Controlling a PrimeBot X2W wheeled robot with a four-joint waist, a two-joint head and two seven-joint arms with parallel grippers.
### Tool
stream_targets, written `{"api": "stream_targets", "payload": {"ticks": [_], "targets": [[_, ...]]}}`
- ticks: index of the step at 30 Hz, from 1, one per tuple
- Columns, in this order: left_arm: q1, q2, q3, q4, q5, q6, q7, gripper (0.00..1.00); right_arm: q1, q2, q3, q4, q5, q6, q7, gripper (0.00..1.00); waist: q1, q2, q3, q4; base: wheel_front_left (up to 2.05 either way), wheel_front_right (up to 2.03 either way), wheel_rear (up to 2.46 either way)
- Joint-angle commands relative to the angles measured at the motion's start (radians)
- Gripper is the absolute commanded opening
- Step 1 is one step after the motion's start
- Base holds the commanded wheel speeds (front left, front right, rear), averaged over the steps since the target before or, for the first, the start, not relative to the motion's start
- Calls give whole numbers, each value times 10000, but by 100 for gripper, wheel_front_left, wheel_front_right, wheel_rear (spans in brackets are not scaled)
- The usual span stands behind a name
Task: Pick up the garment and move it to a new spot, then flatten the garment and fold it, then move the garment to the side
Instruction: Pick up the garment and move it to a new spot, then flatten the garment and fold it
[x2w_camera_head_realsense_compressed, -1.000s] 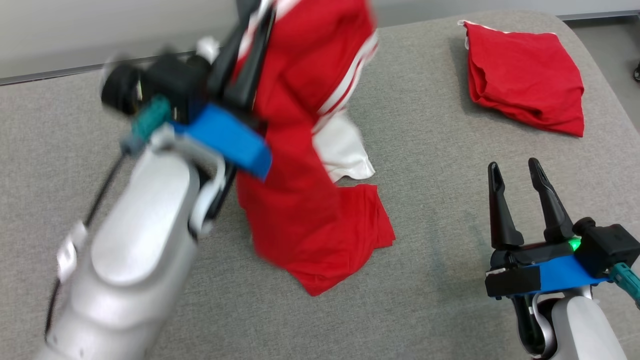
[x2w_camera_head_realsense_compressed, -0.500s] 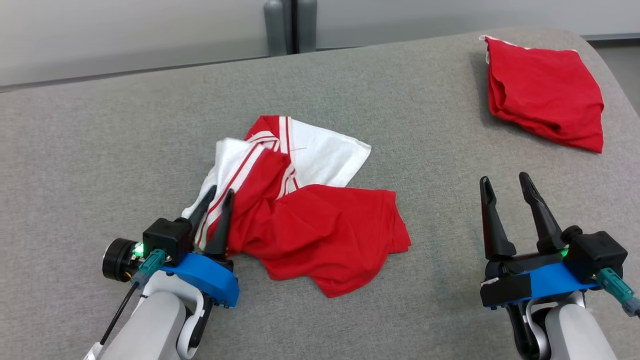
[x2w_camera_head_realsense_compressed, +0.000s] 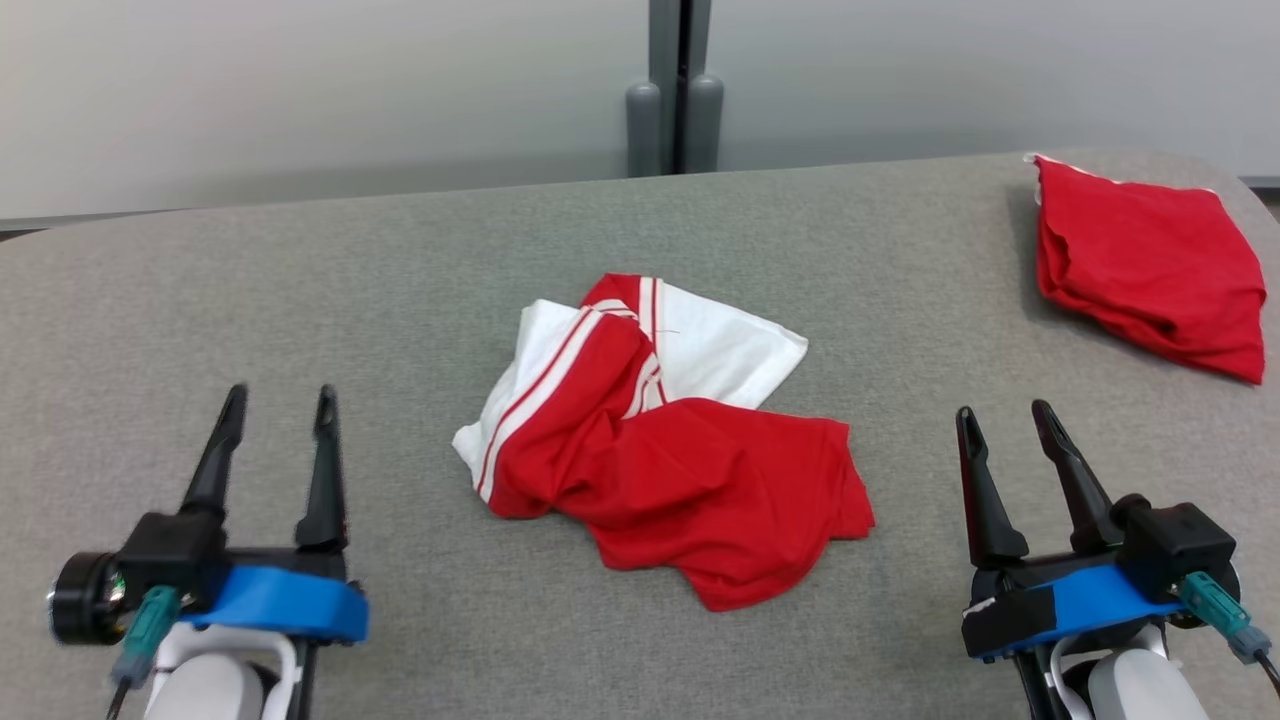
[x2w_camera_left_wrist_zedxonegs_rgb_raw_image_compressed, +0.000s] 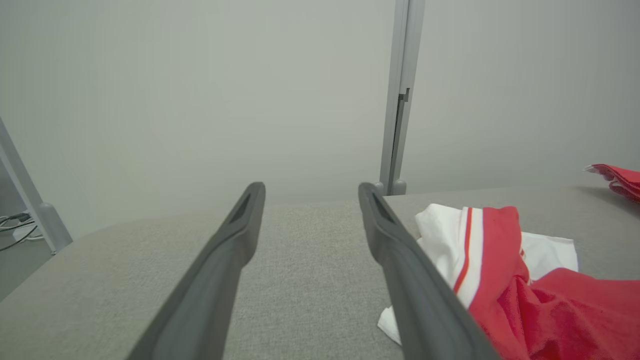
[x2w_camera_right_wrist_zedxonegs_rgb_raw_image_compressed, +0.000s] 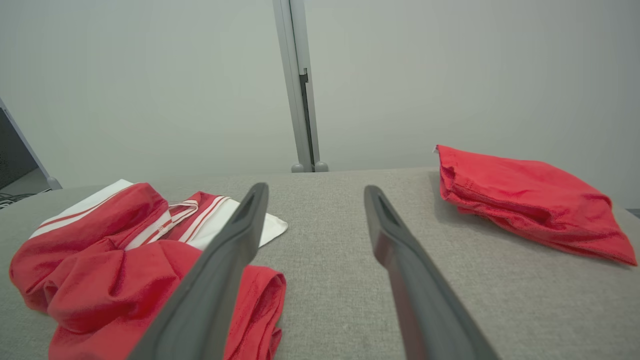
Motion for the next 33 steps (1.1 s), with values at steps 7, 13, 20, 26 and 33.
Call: {"api": "stream_targets", "payload": {"ticks": [7,13,20,26,33], "targets": [[1481,-372,1865,-1039,746,-201,-40,100,387,-30,-132,208,-49,1,-46,100,1,0,-321,539,0,0,0],[2159,-1007,2634,-950,1183,-705,-36,100,677,-30,-74,460,-80,1,-43,100,1,0,-625,767,0,0,0],[2626,-1489,2955,-527,1703,-1091,-35,100,1131,-30,-90,724,-81,1,-43,100,1,0,-982,847,0,0,0],[2701,-1645,3183,-454,1934,-1226,-34,100,1319,-30,-60,811,-81,1,-43,100,1,0,-1108,886,0,0,0],[2733,-1783,3372,-501,2087,-1373,-34,100,1332,-30,-41,893,-81,1,-43,100,1,0,-1177,865,0,0,0]]}}
